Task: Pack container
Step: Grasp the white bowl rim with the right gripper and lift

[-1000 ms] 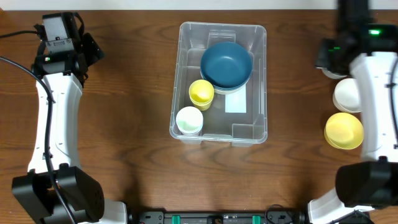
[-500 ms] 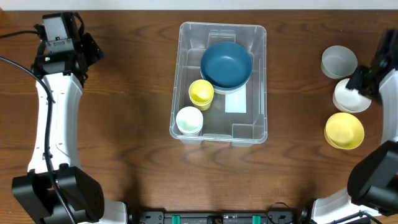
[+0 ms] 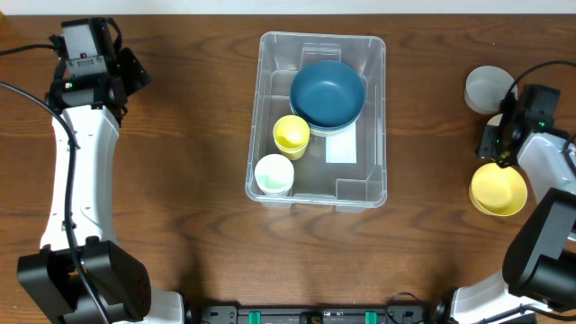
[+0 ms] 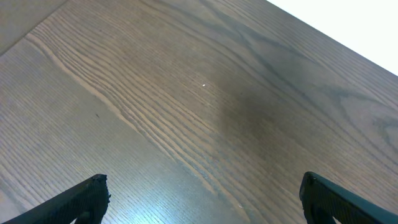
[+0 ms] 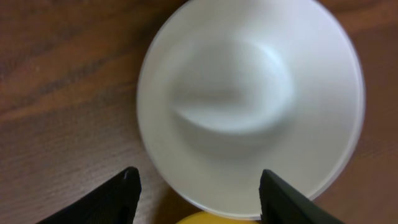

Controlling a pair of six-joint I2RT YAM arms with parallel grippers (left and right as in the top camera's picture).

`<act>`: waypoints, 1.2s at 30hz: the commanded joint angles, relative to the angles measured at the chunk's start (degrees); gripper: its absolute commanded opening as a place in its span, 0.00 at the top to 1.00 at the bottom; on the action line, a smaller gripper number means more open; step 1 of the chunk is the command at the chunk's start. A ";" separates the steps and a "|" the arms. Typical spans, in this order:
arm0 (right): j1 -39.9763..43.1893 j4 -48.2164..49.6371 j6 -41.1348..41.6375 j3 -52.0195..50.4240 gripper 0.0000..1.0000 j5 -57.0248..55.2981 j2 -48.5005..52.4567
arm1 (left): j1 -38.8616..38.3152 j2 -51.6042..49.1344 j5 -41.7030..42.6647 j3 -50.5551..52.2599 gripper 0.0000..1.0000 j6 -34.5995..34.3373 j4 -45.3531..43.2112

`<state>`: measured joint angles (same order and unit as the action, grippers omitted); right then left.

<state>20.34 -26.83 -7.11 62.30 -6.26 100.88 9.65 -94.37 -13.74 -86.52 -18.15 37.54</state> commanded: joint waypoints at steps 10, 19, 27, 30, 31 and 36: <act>-0.09 9.35 -7.37 -5.55 0.58 3.76 -0.11 | 0.20 0.83 -0.70 -0.72 0.02 0.11 0.17; -0.09 9.27 -7.34 -5.55 0.75 3.76 -0.11 | 0.20 0.83 -0.70 -0.72 0.02 0.13 0.17; -0.09 9.49 -7.80 -5.55 0.79 3.76 0.52 | 0.20 0.83 -0.70 -0.72 0.02 0.13 0.17; -0.09 9.55 -8.00 -5.55 0.81 3.76 1.36 | 0.20 0.83 -0.70 -0.72 0.02 0.13 0.17; -0.11 9.53 -7.98 -5.55 0.84 3.80 1.51 | 0.20 0.83 -0.70 -0.72 0.02 0.13 0.17; -0.15 9.44 -7.93 -5.53 0.96 3.76 1.51 | 0.20 0.83 -0.70 -0.72 0.02 0.13 0.17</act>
<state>20.34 -17.26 -14.92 57.19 -2.74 101.60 9.65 -94.37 -13.74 -86.52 -18.15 37.54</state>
